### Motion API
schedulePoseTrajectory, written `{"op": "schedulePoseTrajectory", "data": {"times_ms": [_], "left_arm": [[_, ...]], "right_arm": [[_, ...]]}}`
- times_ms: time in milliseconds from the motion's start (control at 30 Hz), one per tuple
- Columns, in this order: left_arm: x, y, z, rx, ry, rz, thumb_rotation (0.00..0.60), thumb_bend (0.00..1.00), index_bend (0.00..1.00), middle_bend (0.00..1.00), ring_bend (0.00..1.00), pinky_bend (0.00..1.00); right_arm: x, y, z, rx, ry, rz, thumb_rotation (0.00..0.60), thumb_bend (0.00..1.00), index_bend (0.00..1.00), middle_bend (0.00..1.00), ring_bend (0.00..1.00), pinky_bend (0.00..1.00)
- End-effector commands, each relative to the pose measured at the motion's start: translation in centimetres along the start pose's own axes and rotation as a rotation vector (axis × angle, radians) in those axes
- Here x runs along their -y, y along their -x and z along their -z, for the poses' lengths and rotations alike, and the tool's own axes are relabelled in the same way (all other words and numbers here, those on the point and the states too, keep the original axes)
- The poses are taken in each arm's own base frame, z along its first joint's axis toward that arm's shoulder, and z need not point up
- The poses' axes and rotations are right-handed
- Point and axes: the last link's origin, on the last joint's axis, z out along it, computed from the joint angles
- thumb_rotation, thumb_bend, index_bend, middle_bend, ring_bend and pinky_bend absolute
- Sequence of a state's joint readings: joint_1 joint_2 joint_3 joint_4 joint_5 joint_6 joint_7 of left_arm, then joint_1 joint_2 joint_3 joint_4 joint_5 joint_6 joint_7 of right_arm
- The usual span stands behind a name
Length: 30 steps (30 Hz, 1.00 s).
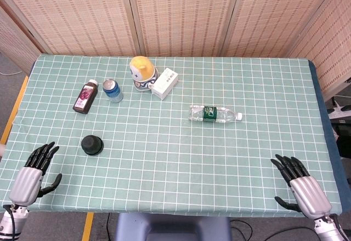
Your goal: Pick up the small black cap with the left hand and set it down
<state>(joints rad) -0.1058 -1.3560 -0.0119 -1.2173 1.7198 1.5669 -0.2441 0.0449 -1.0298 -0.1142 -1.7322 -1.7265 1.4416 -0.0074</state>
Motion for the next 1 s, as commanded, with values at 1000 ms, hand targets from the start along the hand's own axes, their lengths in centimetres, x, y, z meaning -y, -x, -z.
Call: {"op": "schedulePoseTrajectory", "data": {"times_ms": [1000], "left_arm": [[-7.9,-0.7,-19.9,0.629,-0.028,-0.138,0.6,0.36,0.0,0.0,0.0,0.08]], "right_arm": [[-0.7,-0.5,-0.6,0.002,0.021,0.007,0.6,0.12,0.0,0.0,0.0,0.0]]}}
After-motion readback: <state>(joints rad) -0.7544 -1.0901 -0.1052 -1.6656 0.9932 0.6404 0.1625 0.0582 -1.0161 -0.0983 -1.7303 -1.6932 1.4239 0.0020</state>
